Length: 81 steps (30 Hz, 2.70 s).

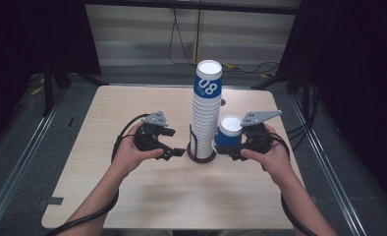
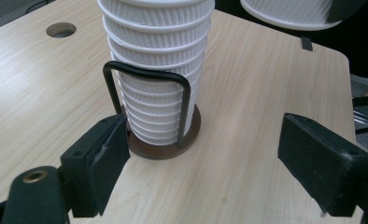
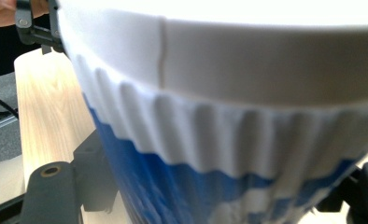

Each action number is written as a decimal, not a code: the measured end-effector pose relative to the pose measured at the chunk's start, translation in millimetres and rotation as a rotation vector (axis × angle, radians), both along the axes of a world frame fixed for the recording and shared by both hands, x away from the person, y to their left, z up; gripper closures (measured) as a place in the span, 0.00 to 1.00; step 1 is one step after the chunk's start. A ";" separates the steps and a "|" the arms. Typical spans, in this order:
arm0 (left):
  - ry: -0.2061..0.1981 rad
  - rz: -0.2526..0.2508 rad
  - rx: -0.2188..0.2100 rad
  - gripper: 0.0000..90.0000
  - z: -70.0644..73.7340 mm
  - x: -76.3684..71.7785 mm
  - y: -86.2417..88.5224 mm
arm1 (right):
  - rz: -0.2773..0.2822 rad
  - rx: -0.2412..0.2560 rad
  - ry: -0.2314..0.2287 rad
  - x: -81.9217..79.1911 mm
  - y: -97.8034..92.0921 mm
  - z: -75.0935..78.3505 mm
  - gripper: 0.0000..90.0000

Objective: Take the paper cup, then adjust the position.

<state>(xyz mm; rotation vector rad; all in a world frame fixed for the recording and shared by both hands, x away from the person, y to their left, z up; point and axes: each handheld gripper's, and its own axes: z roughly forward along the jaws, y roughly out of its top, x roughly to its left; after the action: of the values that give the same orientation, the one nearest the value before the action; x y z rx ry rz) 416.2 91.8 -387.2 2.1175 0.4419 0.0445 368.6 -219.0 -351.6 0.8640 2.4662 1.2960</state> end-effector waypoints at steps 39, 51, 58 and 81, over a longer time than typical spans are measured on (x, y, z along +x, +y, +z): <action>-0.010 -0.033 -0.018 0.18 5.3 -7.8 -2.8 | 0.082 -0.079 0.063 6.2 28.2 -28.9 0.23; -0.006 -0.041 -0.005 0.18 1.9 -9.2 -3.3 | 0.098 -0.126 0.079 8.4 36.0 -35.7 0.24; -0.006 -0.050 0.001 0.18 2.1 -10.4 -5.8 | 0.115 -0.154 0.082 8.7 39.6 -36.9 0.24; 0.015 -0.091 -0.009 0.18 -5.0 -12.2 -11.2 | 0.188 -0.294 0.136 13.1 50.8 -42.6 0.24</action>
<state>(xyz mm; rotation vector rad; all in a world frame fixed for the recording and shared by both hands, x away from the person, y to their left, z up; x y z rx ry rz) 404.0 80.6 -392.2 2.1279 0.3537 -0.0251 381.7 -168.1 -394.2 0.6800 2.8086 0.9162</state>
